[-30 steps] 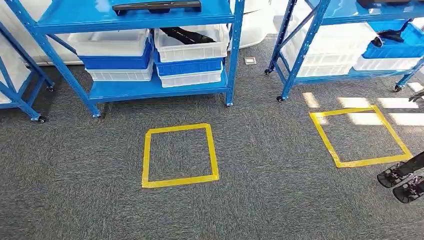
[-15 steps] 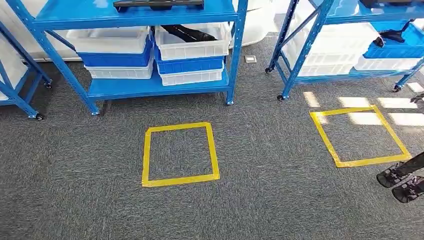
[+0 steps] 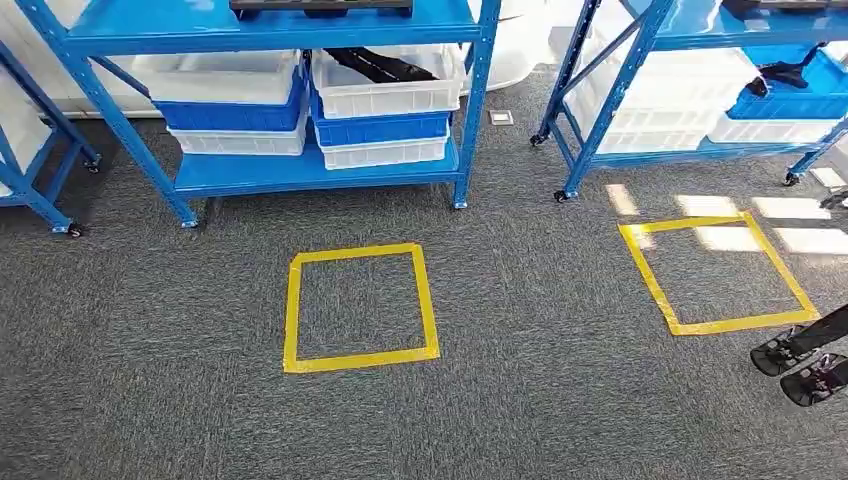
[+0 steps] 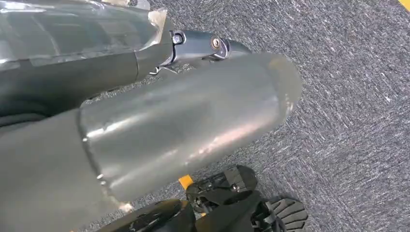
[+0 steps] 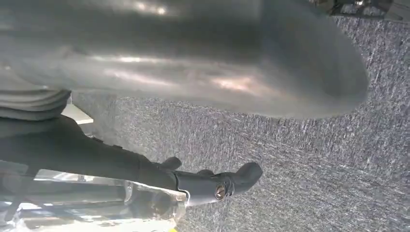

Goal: Take the parts from the cabinet and place them on the table.

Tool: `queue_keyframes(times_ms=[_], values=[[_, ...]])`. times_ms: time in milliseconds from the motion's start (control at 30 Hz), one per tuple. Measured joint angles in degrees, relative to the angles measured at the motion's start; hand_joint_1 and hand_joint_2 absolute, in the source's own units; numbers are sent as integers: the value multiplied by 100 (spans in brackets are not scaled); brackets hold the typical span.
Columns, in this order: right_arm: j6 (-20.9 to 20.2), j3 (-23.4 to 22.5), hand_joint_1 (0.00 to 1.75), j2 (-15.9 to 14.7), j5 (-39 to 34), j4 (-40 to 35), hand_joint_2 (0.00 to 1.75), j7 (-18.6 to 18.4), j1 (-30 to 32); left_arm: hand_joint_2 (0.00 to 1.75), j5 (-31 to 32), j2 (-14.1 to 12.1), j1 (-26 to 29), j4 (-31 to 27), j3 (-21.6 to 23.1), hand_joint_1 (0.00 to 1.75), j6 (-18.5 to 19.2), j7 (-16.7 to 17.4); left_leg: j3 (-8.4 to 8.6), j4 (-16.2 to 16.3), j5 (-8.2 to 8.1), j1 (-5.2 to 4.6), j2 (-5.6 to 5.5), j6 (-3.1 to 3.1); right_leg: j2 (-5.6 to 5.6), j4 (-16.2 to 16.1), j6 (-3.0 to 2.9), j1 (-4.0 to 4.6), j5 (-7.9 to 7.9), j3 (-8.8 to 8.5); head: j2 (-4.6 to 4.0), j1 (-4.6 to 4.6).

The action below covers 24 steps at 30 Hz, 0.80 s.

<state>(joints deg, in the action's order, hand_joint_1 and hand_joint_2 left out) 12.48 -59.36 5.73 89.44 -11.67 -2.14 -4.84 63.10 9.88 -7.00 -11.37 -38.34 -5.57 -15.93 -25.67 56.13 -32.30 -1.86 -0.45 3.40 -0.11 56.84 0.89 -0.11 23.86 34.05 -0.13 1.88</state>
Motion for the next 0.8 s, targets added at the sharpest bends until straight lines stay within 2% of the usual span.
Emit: queue_keyframes(times_ms=[33, 67, 100, 167, 200, 233, 267, 300, 367, 400, 433, 467, 500, 533, 567, 600, 633, 700, 733, 767, 800], values=[[-7, 11, 0, 4, -2, 0, 0, 0, -6, 0, 0, 0, -3, 0, 0, 0, 0, 2, 11, -42, 19, 29, 2, 29, 0, -10, 17, 4, -10, -18, 0, 2], [-4, 20, 0, 2, -2, 0, 0, 0, -14, 0, 0, 2, -10, -2, 0, 0, -2, 4, 143, -125, 71, 93, 2, 100, -1, 17, 29, 40, 43, 59, 0, 0], [-4, 24, 0, 0, 0, 0, 0, 0, -14, 0, 0, 0, -9, -2, 0, 0, -2, 9, 157, -162, 76, 85, 11, 108, 3, 162, 31, 22, 98, 94, 0, -15], [-4, 39, 0, 6, 4, 0, 0, 9, -11, 0, 0, -2, -14, -2, -2, 0, -4, 18, 180, -160, 78, 90, 18, 129, 9, 1025, -32, 11, 397, 515, 0, -55], [-4, 48, 0, 6, 4, 0, 0, 9, 3, 0, 7, -2, -5, -2, 0, 0, -4, 29, 195, -159, 69, 85, 16, 137, 8, 1461, -49, 8, 495, 742, 0, -48], [-7, 59, 0, 9, 4, 0, 0, 9, 16, 0, 9, -9, -2, -2, -2, 0, -4, 29, 212, -157, 51, 84, 14, 140, 8, 1773, -45, 8, 528, 931, 0, -57], [-13, 68, 0, 15, 4, 0, 0, 9, 25, 0, 9, -13, -2, -2, -2, 0, -4, 31, 237, -157, 34, 84, -5, 134, 8, 1803, -35, 8, 478, 989, 0, -55], [-17, 70, 0, 17, 4, 0, 0, 9, 27, 0, 9, -13, -3, -2, -2, 0, -4, 31, 280, -156, 1, 84, -20, 124, 8, 1561, -4, 8, 305, 911, 0, -54], [-17, 76, 0, 15, 4, 0, 0, 9, 26, 0, 17, -11, -2, -2, -2, 0, -4, 33, 415, -155, -97, 85, -49, 83, 8, 572, 45, 2, -197, 478, 0, -55], [-17, 81, 0, 15, 4, 0, 0, 9, 28, 0, 24, -11, 0, 0, -2, 0, -4, 33, 427, -163, -161, 87, -51, 52, 14, 257, 9, 8, -227, 347, 0, -63], [-20, 81, 0, 15, 4, 2, 0, 9, 19, 0, 28, -11, -12, 0, -2, 0, -7, 31, 388, -131, -222, 45, -50, 2, 26, 209, -13, 20, -159, 220, -4, -65], [-20, 85, 0, 24, 7, 2, 0, 11, -2, 0, 39, -15, -25, 0, -2, 0, -11, 33, 369, -135, -229, 64, -51, -12, 25, 160, -37, -6, -106, 211, 0, -47], [-22, 90, 0, 20, 6, 4, 0, 11, -6, 0, 41, -13, -34, 0, -2, 0, -15, 33, 385, -160, -233, 84, -32, -24, 42, 147, -47, 24, -99, 220, 0, -22], [-24, 96, 0, 17, 7, 4, 0, 11, 5, 0, 42, -9, -41, 0, -2, 0, -17, 33, 396, -186, -241, 100, -36, -47, 50, 152, -85, 44, -75, 226, 0, -28], [-24, 103, 0, 37, 7, 4, 0, 11, -6, 0, 42, -18, -58, -9, -2, 0, -20, 33, 444, -200, -289, 90, -45, -91, 48, 120, -119, -28, -53, 186, 0, -35], [-24, 109, 0, 30, 7, 2, 0, 7, 9, 0, 42, -22, -50, -15, -2, 0, -26, 35, 435, -89, -360, 104, -24, -141, 48, 96, -140, -47, -41, 145, 0, -28], [-24, 111, 0, 26, 7, 2, 0, 9, -3, 0, 42, -20, -58, -15, -2, 0, -35, 35, 226, 290, -529, 121, 2, -208, 38, 90, -176, -60, -18, 125, 0, 9], [-24, 118, 0, 35, 9, 2, 0, 7, -18, 0, 44, -20, -63, -13, -2, 0, -35, 37, -412, 1304, -911, 195, 8, -303, 36, 91, -201, -61, 0, 122, 0, 0], [-24, 120, 0, 35, 9, 2, 0, 9, -15, 0, 44, -22, -50, -13, -2, 0, -35, 44, -710, 1701, -989, 219, 11, -335, 36, 92, -206, -61, 7, 119, 0, -4], [-24, 120, 0, 35, 9, 2, 0, 9, -11, 0, 44, -22, -42, -13, -2, 0, -35, 48, -889, 1830, -911, 242, 19, -352, 37, 92, -194, -63, 21, 106, 0, 2], [-24, 120, 0, 35, 9, 2, 0, 9, -3, 0, 44, -22, -34, -13, -2, 0, -35, 48, -926, 1704, -687, 258, 28, -359, 39, 92, -193, -66, 23, 86, 0, 0]])
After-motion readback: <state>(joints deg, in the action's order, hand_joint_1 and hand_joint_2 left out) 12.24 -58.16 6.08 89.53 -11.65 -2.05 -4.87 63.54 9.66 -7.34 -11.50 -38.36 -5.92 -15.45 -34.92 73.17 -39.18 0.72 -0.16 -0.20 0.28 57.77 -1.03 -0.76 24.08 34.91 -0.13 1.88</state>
